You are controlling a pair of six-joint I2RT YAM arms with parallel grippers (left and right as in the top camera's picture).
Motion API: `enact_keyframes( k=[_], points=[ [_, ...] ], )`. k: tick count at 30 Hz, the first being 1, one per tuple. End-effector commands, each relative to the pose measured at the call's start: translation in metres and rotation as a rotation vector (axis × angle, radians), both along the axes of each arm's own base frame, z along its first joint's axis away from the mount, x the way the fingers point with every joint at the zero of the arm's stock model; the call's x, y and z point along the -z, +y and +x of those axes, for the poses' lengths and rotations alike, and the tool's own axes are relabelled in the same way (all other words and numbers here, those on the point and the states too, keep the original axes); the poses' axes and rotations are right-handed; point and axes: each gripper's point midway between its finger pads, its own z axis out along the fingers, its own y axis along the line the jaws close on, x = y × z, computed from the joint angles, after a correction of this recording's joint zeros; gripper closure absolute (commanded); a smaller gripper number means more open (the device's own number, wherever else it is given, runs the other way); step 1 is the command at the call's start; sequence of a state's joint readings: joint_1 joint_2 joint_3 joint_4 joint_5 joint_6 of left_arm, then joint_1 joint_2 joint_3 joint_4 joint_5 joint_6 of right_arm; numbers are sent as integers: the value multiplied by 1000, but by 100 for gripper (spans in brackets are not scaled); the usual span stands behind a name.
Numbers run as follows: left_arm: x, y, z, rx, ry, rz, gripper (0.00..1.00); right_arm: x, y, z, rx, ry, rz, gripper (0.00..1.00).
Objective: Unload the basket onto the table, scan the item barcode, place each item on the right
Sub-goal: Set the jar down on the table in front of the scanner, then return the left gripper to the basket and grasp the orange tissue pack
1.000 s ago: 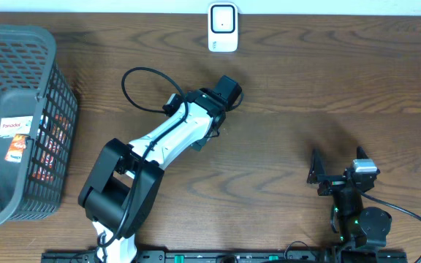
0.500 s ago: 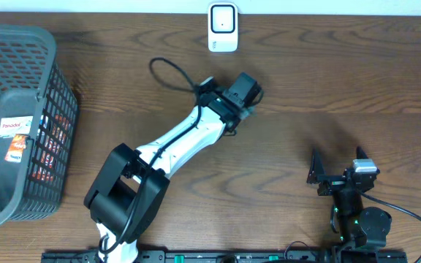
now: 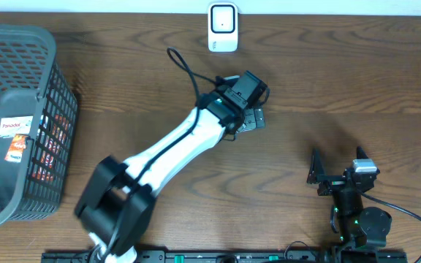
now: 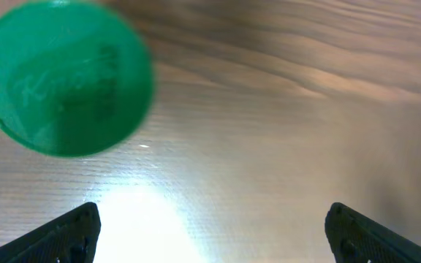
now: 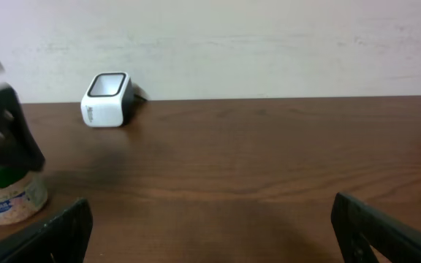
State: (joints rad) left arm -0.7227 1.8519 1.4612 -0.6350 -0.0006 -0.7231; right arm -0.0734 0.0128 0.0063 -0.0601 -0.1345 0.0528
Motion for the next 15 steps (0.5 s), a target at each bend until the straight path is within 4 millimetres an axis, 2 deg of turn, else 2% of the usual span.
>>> enact_keyframes(
  k=[1, 4, 6, 8, 10, 12, 15],
  points=[
    [-61, -5, -18, 304, -126, -27, 3, 1, 1, 0, -1, 3, 13, 1],
    [-97, 30, -21, 317, -226, 67, 3, 1, 1, 0, -2, 3, 13, 1],
    [-132, 71, -15, 212, -311, 111, 3, 1, 1, 0, -2, 3, 13, 1],
    [-168, 105, -11, 123, -386, 86, 1, 1, 1, 0, -2, 3, 13, 1],
    [-214, 152, -10, -1, -470, 41, 2, 1, 2, 0, -7, 3, 13, 1],
    [-252, 197, -14, -113, -537, 10, 2, 1, 4, 0, -13, 3, 14, 1],
    [-301, 279, -29, -337, -624, 7, 2, 1, 5, 0, -19, 3, 13, 1]
  ],
)
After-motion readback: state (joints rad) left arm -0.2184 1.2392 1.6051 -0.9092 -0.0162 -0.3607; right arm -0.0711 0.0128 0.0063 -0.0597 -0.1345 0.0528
